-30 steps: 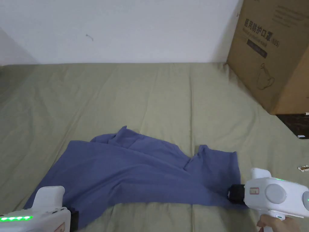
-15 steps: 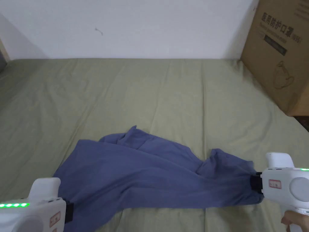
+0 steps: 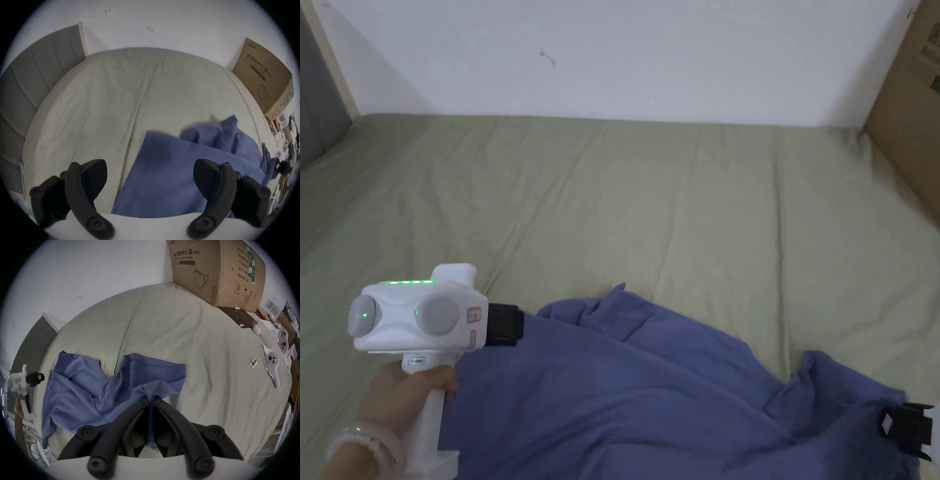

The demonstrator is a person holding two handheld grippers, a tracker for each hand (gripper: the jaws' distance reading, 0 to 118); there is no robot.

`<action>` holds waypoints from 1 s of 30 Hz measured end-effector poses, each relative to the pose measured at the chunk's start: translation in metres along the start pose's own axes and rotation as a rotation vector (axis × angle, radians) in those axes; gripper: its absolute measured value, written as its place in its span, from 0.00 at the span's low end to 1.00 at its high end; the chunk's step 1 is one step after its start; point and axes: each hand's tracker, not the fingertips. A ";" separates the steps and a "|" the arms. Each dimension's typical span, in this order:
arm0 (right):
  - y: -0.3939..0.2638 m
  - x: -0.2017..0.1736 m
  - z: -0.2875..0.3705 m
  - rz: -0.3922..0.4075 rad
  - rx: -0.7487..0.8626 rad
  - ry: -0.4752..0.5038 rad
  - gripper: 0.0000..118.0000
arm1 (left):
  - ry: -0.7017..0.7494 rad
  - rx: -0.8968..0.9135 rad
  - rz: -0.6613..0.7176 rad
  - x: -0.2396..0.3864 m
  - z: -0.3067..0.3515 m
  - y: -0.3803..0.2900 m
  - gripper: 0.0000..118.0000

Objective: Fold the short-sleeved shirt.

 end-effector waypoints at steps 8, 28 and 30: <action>-0.011 0.002 0.003 -0.016 -0.027 0.002 0.03 | 0.001 -0.058 -0.006 0.003 -0.053 0.015 0.92; 0.014 0.005 0.027 -0.146 0.055 0.121 0.03 | 0.060 0.052 -0.075 0.000 0.062 0.033 0.02; 0.029 0.000 0.040 -0.139 0.095 0.133 0.03 | 0.072 0.106 -0.070 -0.009 0.088 0.043 0.01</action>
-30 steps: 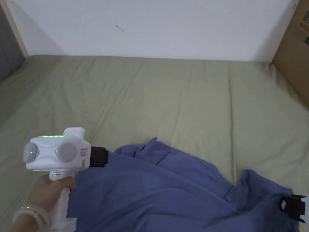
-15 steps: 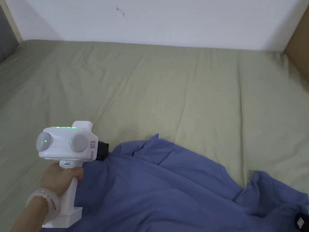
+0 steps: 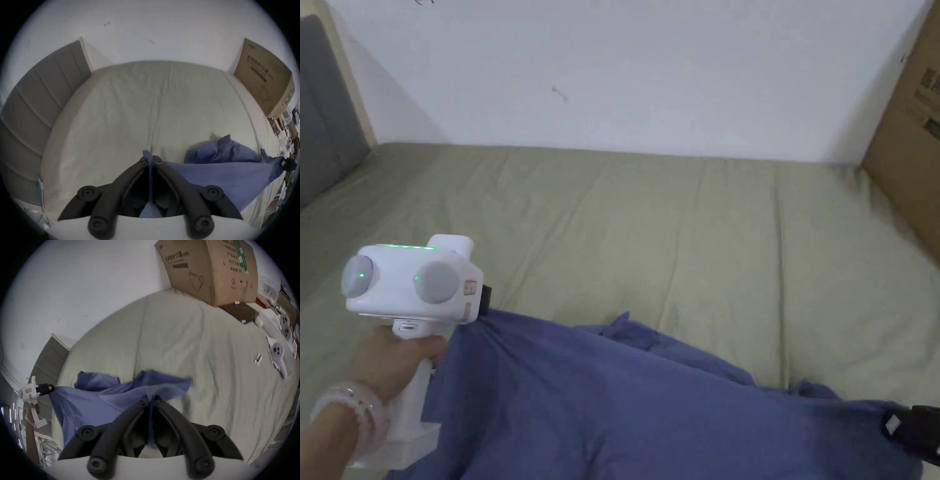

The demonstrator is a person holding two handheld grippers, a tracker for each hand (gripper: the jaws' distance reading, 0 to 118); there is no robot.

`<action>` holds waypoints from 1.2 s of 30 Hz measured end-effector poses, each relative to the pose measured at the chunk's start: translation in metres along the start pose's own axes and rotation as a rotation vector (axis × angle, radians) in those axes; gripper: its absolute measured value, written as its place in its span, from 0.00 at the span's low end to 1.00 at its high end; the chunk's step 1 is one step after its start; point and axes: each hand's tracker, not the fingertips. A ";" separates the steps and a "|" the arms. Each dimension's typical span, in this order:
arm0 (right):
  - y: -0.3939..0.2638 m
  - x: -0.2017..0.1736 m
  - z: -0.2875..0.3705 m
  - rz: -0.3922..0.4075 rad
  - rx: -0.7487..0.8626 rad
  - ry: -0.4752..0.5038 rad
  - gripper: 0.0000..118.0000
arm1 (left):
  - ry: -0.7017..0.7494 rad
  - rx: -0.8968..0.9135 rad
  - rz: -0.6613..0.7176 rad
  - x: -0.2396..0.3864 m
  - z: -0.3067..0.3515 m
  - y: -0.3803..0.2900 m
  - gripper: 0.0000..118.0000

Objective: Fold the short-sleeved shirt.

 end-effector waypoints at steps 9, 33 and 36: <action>0.090 -0.072 0.055 0.106 0.168 0.063 0.03 | 0.102 0.229 -0.006 -0.028 0.120 0.050 0.01; 0.391 -0.290 0.145 0.274 0.607 -0.033 0.03 | 0.335 0.642 0.070 -0.030 0.215 0.285 0.01; 0.410 -0.298 0.166 0.295 0.685 -0.041 0.03 | 0.349 0.752 0.069 -0.024 0.229 0.308 0.02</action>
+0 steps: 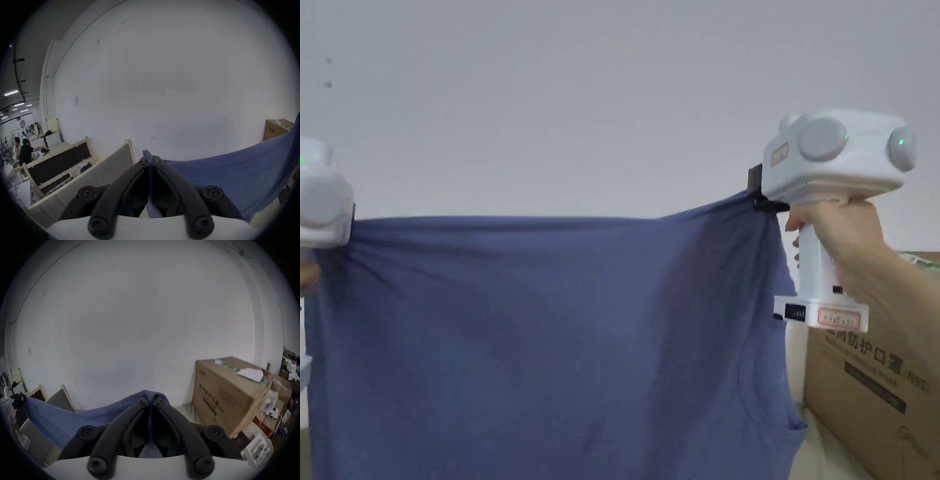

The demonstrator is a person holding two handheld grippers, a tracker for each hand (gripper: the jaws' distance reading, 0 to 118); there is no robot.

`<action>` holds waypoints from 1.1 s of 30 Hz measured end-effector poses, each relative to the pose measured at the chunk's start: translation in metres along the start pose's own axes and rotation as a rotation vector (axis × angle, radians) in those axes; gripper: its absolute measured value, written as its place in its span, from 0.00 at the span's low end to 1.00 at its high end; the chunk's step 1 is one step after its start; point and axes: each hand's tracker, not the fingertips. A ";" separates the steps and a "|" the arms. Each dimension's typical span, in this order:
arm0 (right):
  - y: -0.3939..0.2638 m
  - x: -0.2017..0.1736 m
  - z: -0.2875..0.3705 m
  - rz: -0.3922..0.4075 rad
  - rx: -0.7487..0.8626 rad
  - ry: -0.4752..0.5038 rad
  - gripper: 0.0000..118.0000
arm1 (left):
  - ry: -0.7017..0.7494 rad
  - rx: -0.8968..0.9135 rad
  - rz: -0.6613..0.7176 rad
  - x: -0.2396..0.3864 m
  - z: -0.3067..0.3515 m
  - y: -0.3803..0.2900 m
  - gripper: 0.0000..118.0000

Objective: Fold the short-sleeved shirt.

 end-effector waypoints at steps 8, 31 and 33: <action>-0.030 0.018 0.012 0.028 0.034 -0.008 0.03 | 0.005 0.051 -0.075 0.026 -0.025 -0.037 0.02; -0.464 0.087 -0.094 0.017 -0.784 -0.077 0.03 | -0.112 -0.716 -0.097 0.083 -0.042 -0.441 0.01; -0.475 0.090 -0.076 0.005 -0.796 -0.063 0.03 | -0.121 -0.723 -0.131 0.076 -0.022 -0.445 0.01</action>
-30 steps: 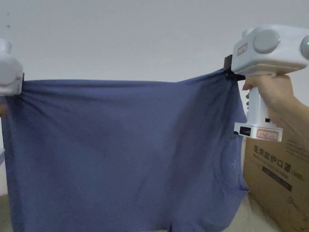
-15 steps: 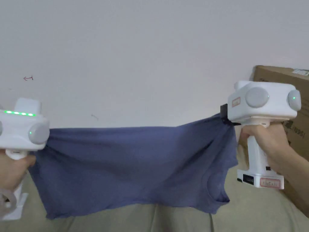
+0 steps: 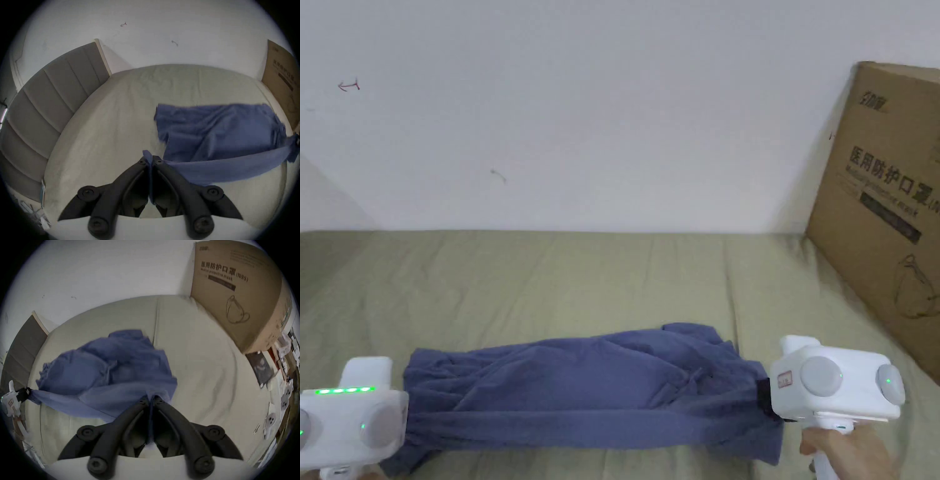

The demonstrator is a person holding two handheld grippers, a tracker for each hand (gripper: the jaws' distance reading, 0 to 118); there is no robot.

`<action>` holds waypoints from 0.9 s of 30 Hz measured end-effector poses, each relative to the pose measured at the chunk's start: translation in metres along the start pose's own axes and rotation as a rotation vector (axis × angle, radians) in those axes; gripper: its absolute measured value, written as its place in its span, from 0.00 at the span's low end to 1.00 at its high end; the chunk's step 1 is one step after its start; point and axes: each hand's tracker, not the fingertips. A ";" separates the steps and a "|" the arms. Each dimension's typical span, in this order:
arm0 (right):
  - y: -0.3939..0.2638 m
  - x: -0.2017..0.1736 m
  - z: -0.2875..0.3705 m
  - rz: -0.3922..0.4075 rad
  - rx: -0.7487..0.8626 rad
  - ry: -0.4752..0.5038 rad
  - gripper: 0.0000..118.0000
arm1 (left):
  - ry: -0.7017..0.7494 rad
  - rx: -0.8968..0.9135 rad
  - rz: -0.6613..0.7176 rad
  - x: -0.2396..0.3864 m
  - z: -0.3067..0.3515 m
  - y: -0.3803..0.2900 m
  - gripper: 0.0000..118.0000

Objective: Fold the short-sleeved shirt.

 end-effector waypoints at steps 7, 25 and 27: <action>-0.080 0.006 0.051 0.100 0.002 -0.016 0.03 | -0.067 -0.019 0.016 -0.027 0.065 -0.067 0.01; -0.375 0.071 0.199 -0.007 -0.117 0.080 0.03 | -0.077 -0.007 -0.187 -0.102 0.240 -0.293 0.02; -0.389 0.075 0.206 0.000 -0.119 0.088 0.03 | -0.075 -0.018 -0.181 -0.104 0.245 -0.312 0.02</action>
